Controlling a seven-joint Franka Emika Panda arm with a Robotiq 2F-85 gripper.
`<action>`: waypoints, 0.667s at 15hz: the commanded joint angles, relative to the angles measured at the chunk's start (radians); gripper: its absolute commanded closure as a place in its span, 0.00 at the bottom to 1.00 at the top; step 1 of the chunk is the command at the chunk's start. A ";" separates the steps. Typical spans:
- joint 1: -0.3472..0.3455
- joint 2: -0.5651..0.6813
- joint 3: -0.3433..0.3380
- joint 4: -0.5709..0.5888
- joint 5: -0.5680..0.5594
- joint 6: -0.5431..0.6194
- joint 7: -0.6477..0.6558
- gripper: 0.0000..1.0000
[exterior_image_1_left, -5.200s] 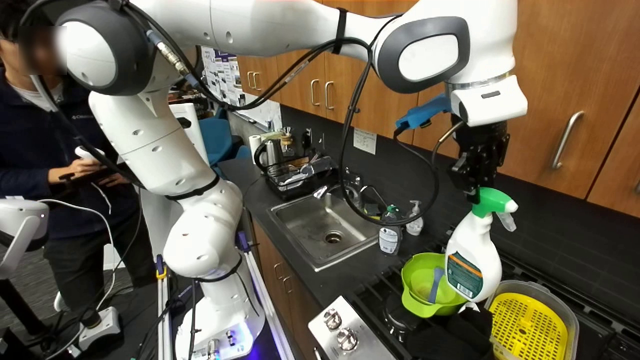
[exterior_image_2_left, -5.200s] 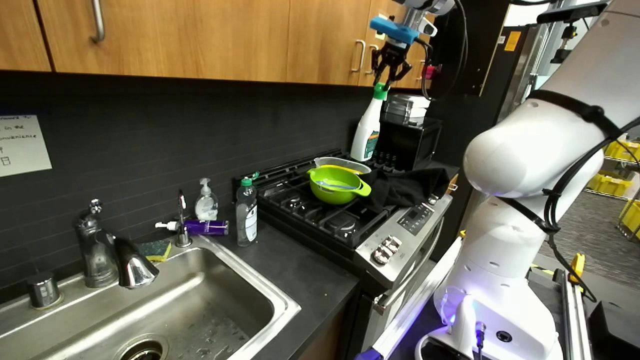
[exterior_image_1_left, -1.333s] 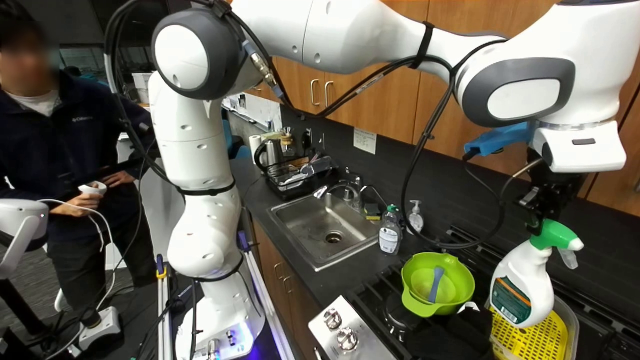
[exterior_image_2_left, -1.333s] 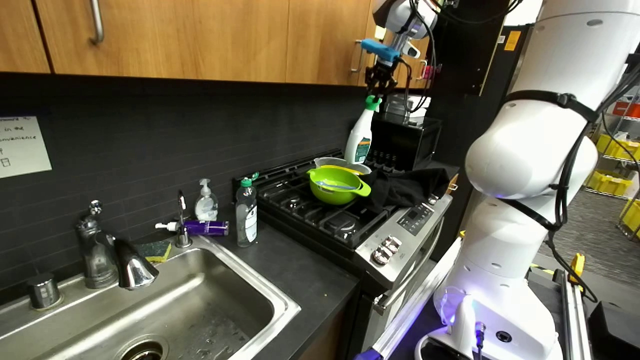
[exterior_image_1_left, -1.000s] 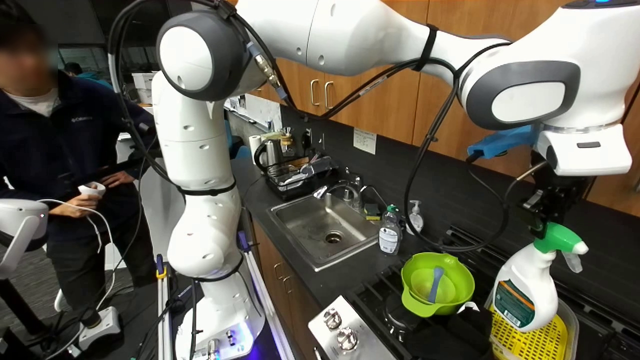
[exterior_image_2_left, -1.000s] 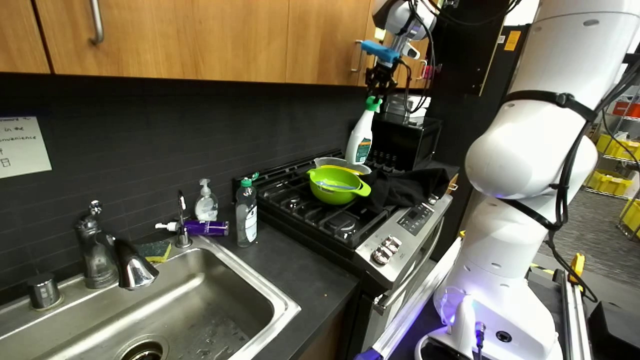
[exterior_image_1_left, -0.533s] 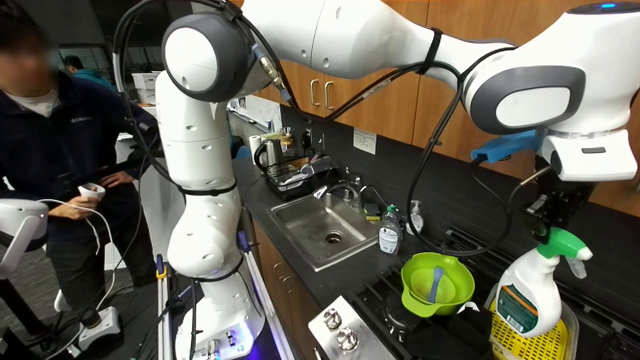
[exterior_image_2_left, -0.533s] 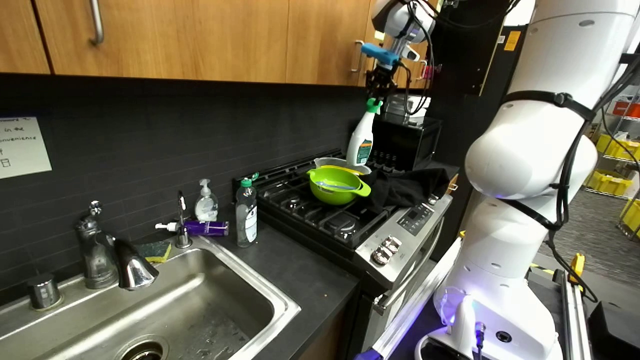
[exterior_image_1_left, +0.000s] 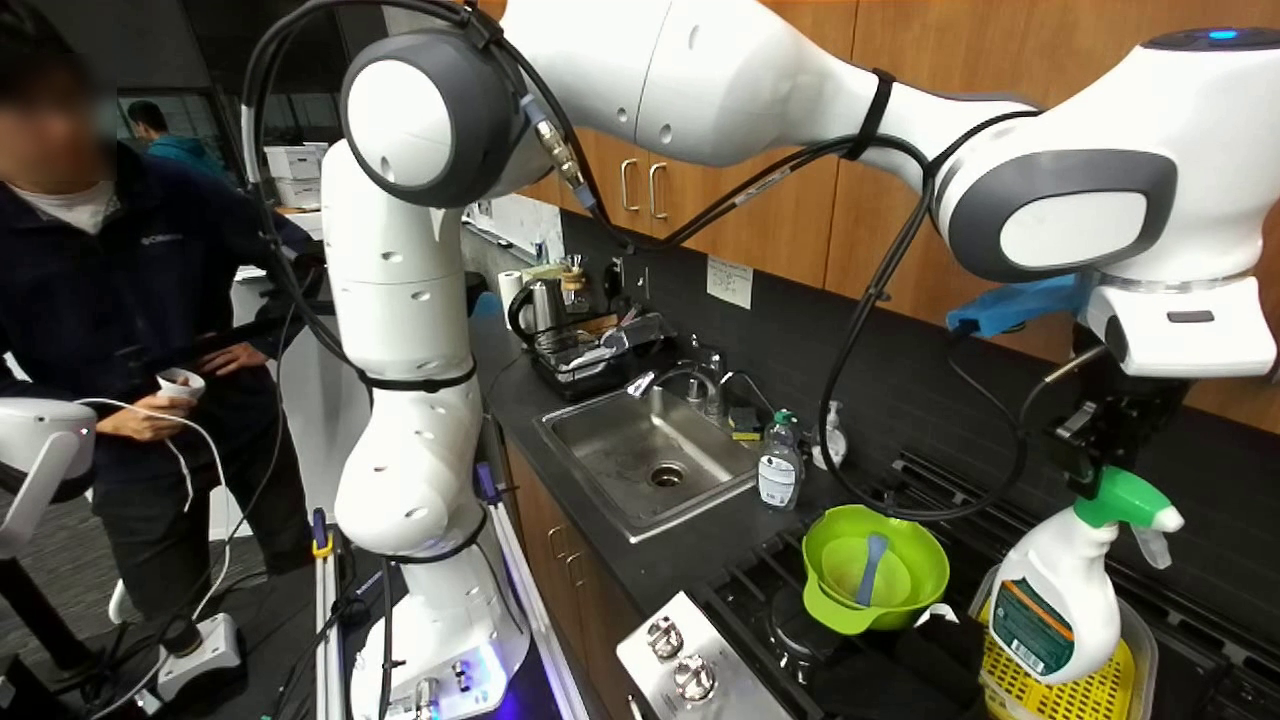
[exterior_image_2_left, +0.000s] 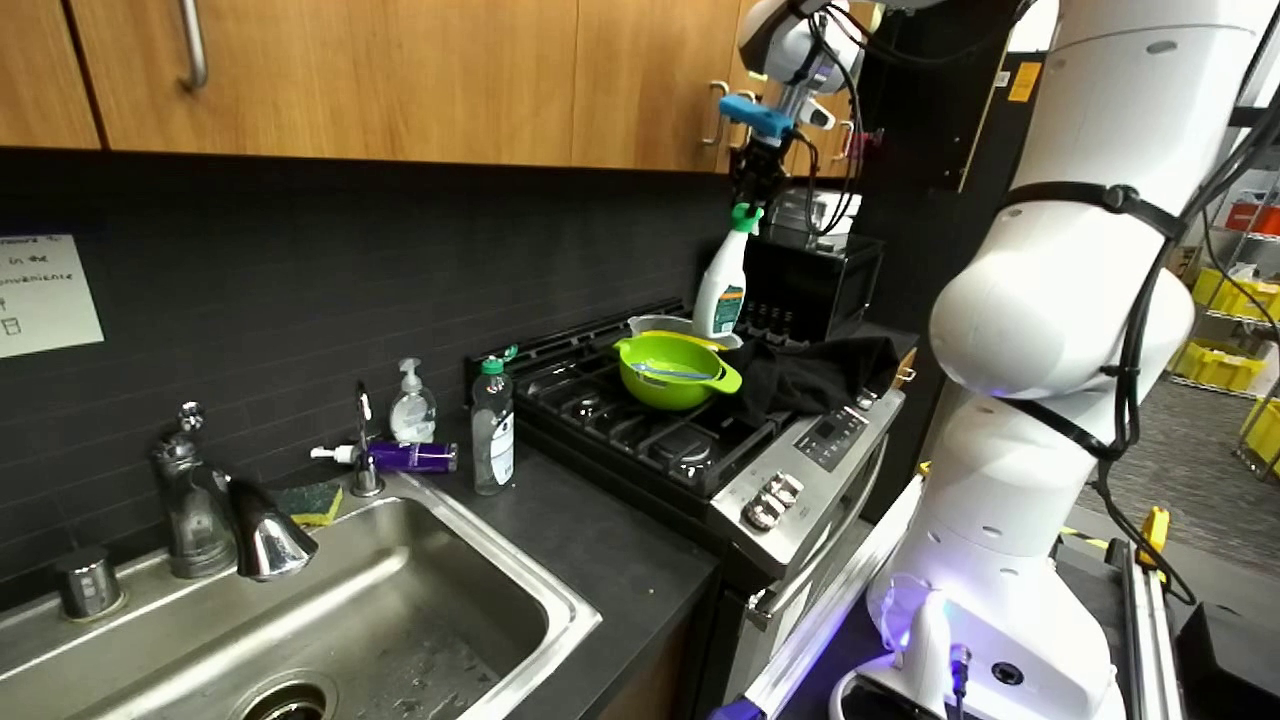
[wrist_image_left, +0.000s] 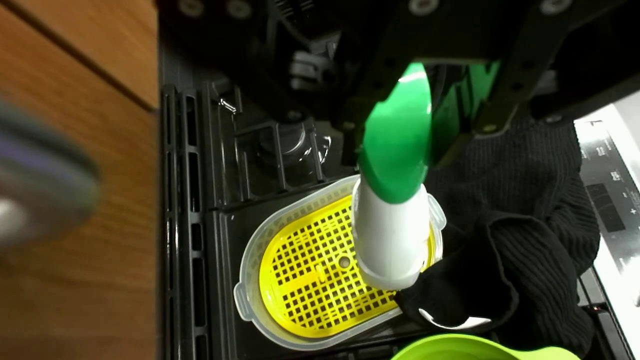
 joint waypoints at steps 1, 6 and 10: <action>0.009 0.013 -0.016 0.032 0.029 -0.006 0.001 0.86; 0.008 0.020 -0.018 0.025 0.043 -0.005 -0.001 0.86; 0.009 0.027 -0.018 0.024 0.055 -0.004 -0.002 0.86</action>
